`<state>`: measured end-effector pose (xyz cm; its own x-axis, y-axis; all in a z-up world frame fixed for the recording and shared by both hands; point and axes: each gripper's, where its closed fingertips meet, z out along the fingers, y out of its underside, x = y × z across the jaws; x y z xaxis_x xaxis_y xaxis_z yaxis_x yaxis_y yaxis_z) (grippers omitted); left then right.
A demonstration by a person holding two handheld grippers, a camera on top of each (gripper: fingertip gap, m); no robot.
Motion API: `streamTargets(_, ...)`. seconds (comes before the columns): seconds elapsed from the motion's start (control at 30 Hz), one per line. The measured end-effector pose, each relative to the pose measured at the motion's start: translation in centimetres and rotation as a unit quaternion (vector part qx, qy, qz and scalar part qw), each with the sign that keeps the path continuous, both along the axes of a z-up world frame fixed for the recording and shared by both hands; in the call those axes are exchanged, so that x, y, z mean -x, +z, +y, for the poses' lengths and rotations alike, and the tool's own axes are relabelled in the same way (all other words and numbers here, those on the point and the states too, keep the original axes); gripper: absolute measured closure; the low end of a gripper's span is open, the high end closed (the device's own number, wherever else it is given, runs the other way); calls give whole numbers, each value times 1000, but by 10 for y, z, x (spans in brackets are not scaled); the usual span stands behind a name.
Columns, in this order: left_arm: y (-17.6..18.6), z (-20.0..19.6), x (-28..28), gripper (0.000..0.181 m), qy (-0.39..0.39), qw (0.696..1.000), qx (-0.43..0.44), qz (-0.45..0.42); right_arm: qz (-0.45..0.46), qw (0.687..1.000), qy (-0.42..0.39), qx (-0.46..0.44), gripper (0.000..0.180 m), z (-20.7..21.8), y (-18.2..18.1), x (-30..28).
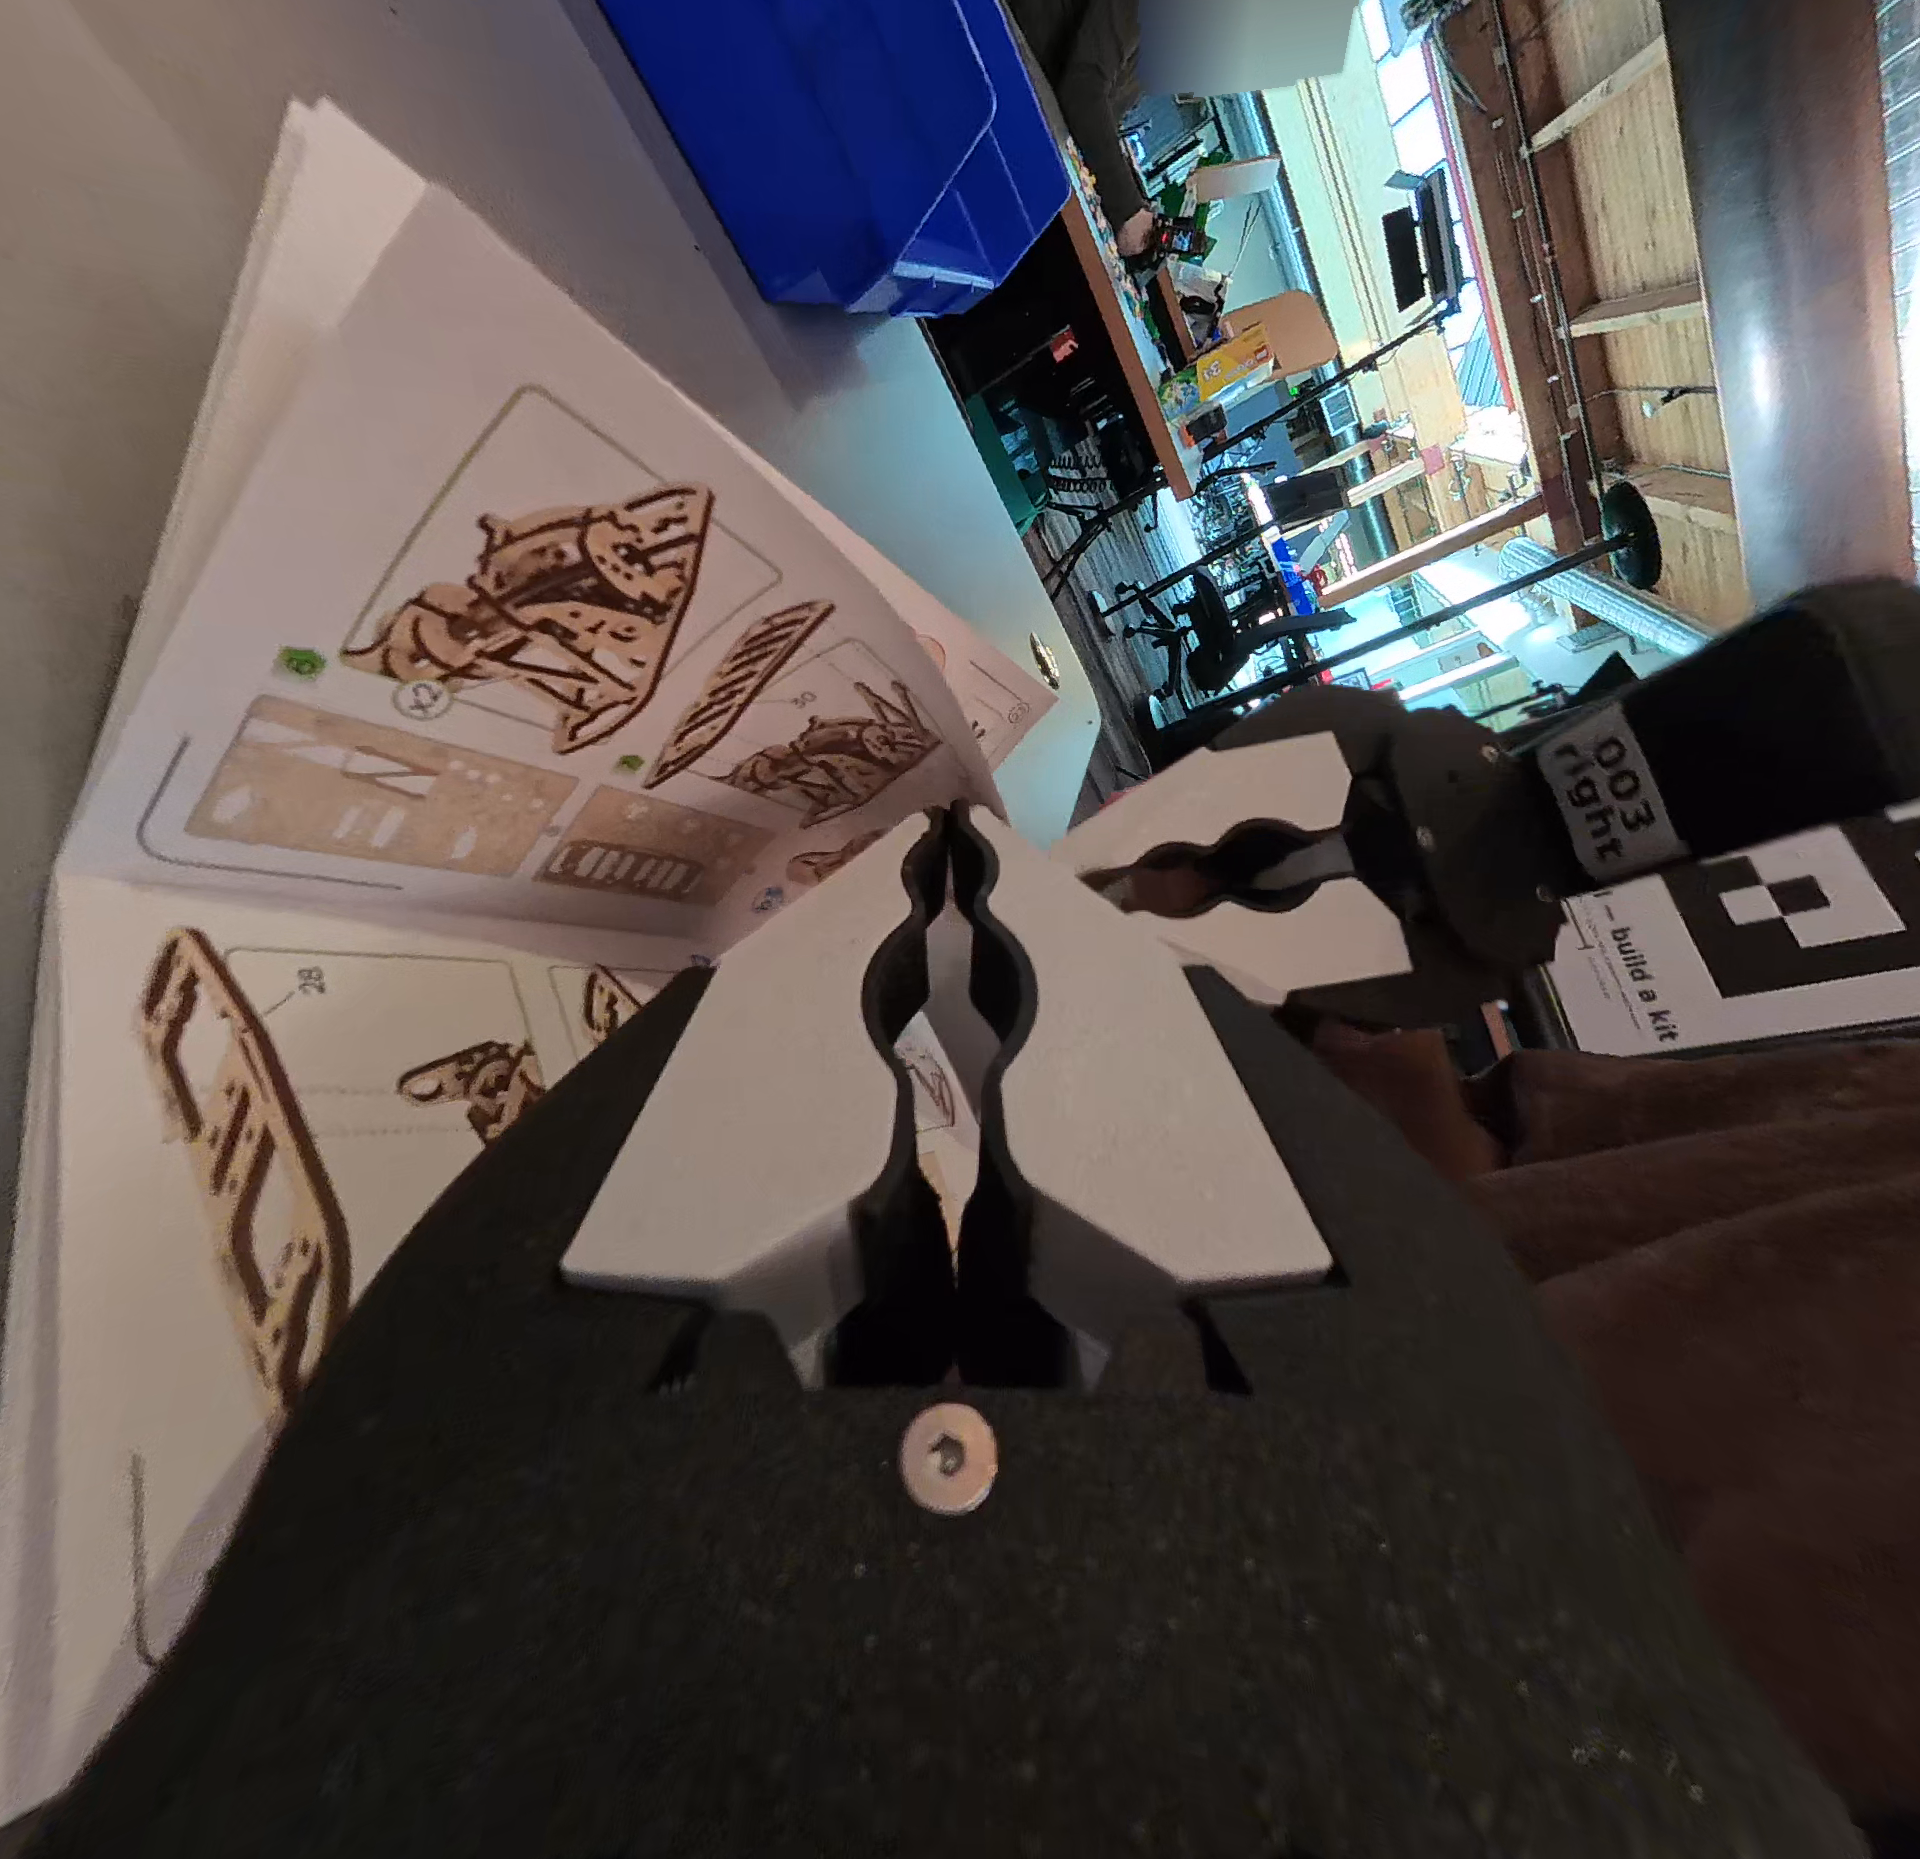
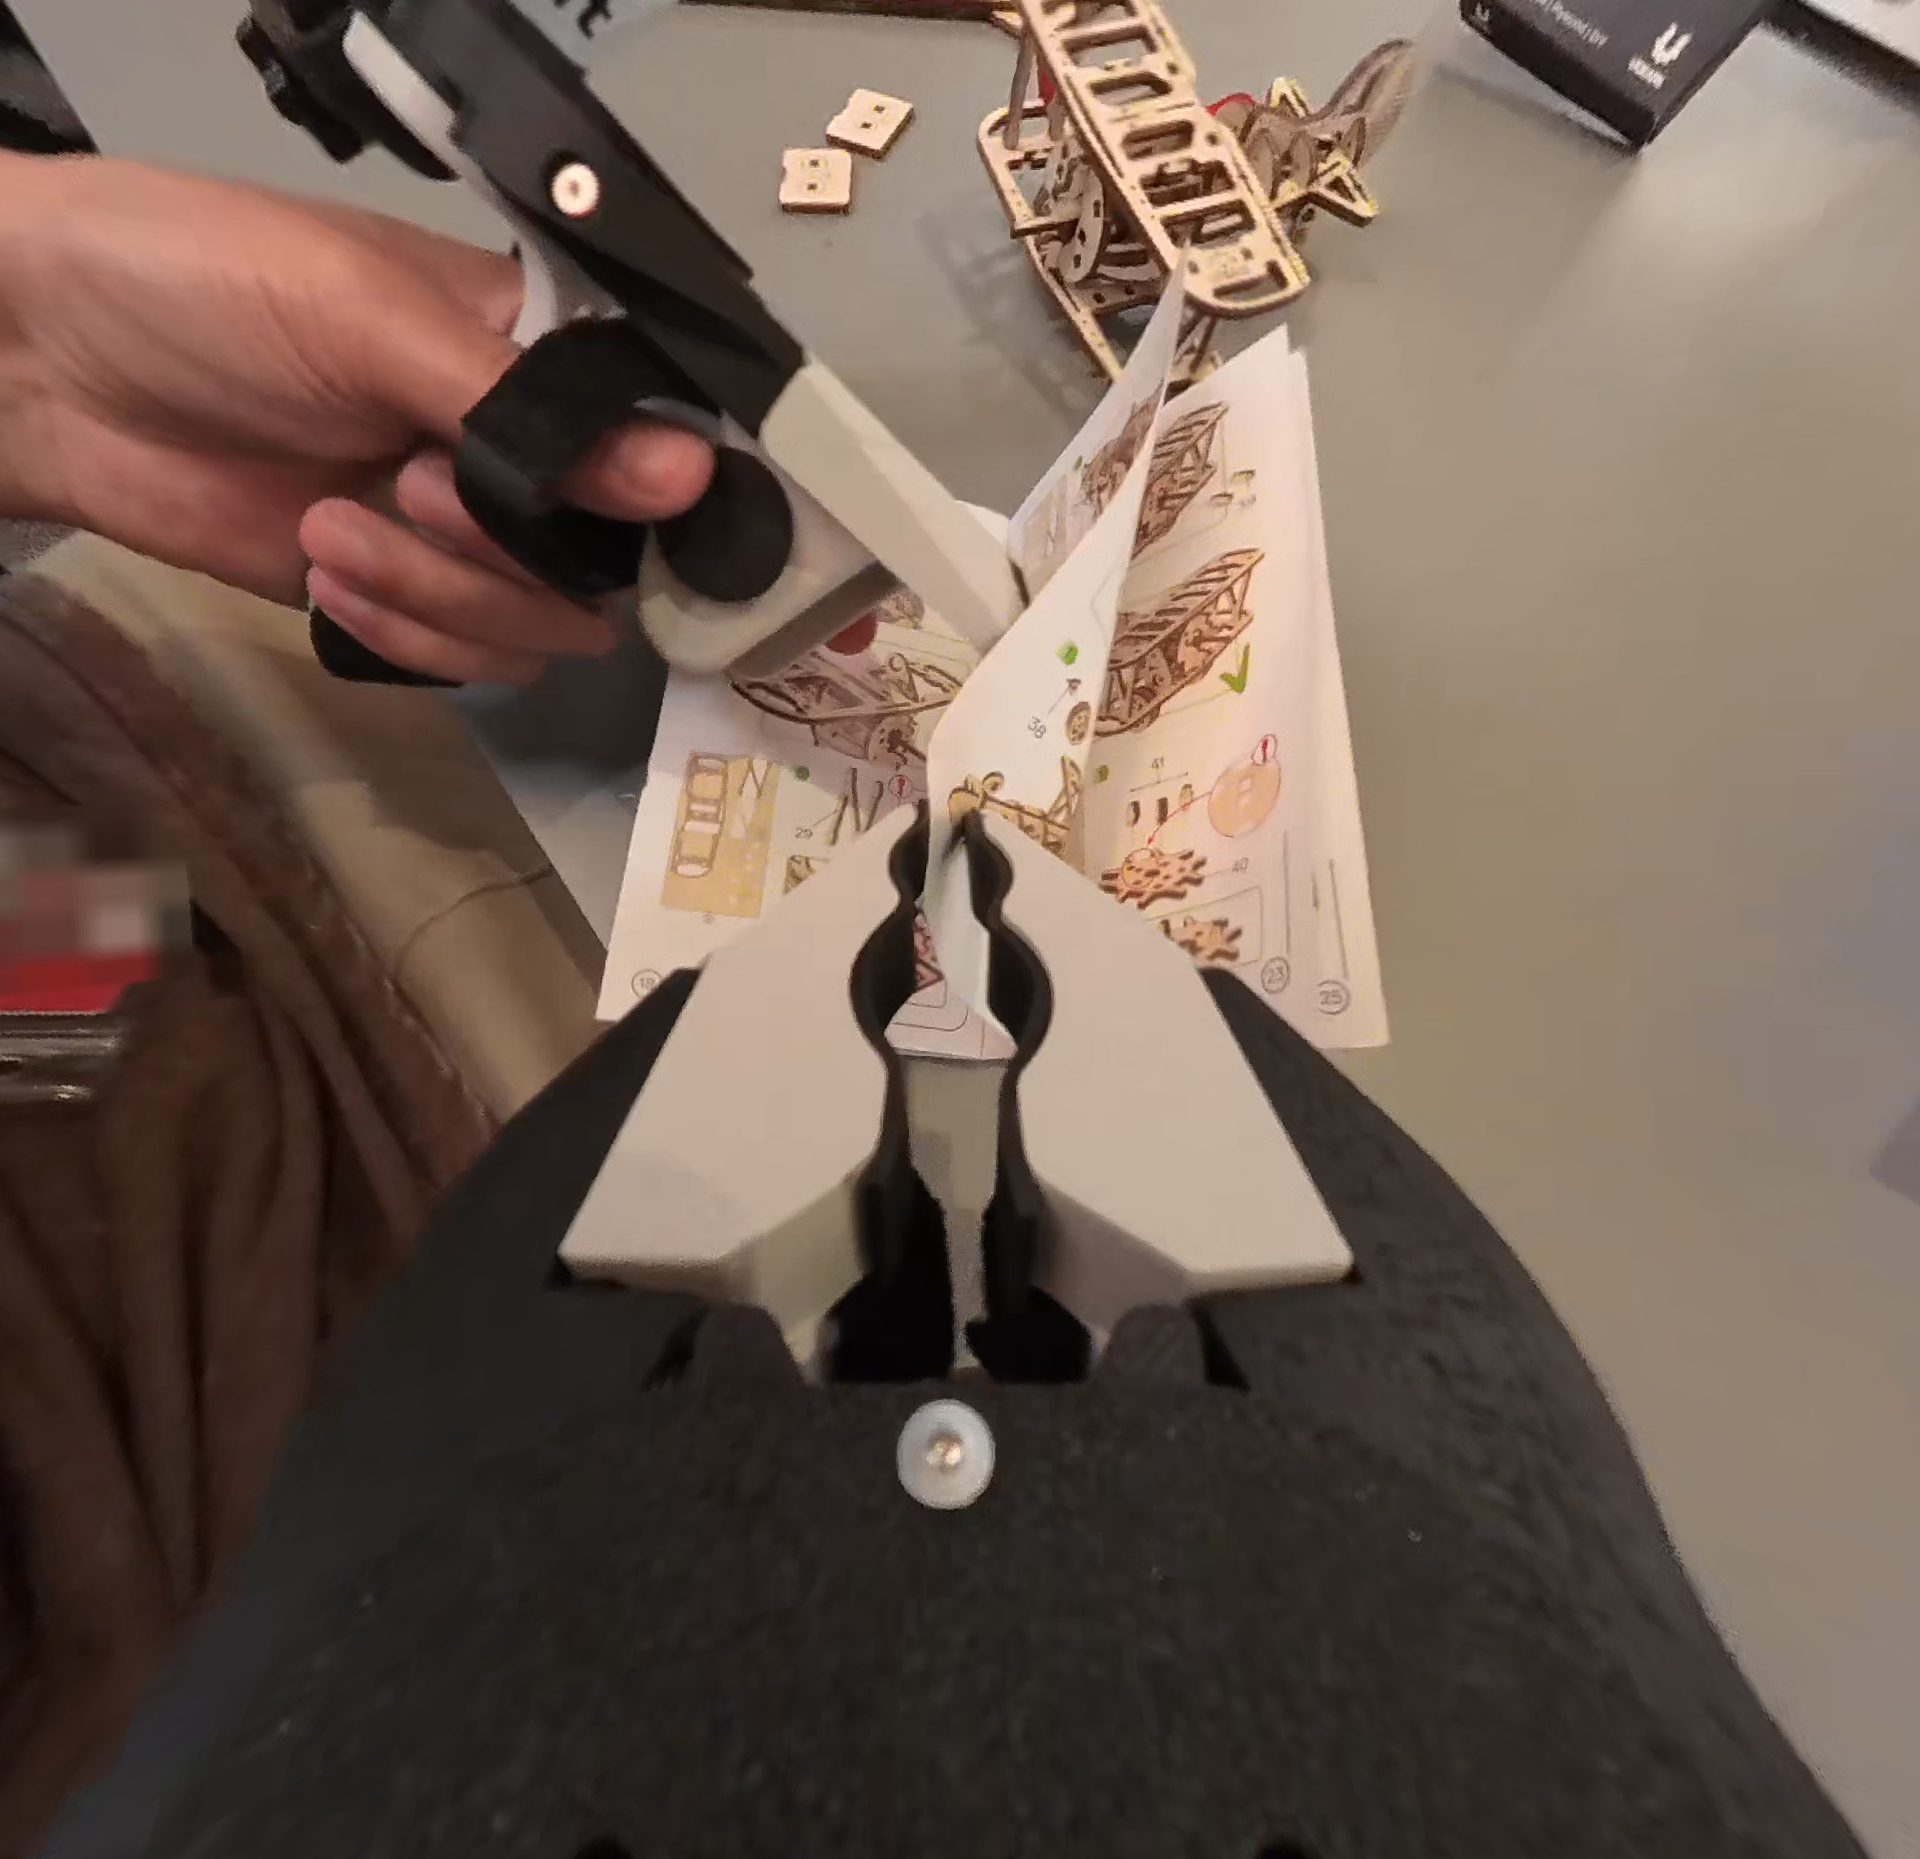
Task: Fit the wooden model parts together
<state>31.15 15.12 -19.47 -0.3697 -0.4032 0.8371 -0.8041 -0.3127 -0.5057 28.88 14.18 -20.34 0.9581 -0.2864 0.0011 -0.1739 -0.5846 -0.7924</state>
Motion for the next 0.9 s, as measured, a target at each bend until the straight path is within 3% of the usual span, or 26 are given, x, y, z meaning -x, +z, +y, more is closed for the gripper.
streamTargets(0.23,4,-7,6,179,-33,998,-15,-45,32,999,-9,-24,176,-1,2,-4)
streamTargets(0.9,4,-4,2,178,-22,999,14,-33,57,998,-9,-40,178,-1,4,-4)
